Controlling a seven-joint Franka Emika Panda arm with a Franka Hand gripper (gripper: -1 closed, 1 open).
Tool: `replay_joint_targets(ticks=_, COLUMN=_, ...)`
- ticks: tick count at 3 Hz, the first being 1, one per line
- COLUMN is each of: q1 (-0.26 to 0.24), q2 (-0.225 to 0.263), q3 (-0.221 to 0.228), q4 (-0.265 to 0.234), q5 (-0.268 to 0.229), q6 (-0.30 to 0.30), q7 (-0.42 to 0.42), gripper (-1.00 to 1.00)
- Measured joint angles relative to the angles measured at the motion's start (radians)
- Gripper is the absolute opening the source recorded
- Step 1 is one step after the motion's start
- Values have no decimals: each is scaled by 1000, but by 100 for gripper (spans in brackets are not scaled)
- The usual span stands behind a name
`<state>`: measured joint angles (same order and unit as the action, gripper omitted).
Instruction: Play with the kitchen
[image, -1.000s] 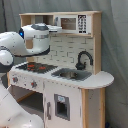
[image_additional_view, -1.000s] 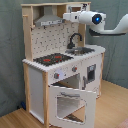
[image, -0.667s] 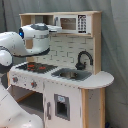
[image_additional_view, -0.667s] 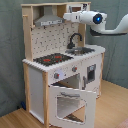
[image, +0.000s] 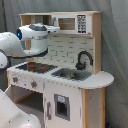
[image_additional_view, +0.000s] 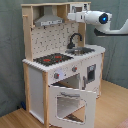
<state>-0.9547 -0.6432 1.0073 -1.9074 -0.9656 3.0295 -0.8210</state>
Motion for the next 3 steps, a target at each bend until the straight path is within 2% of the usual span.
replay_joint_targets(ticks=3, q1=169, q2=-78, q3=-180, q4=-159, q5=-1, q6=106, q7=-16, gripper=-100)
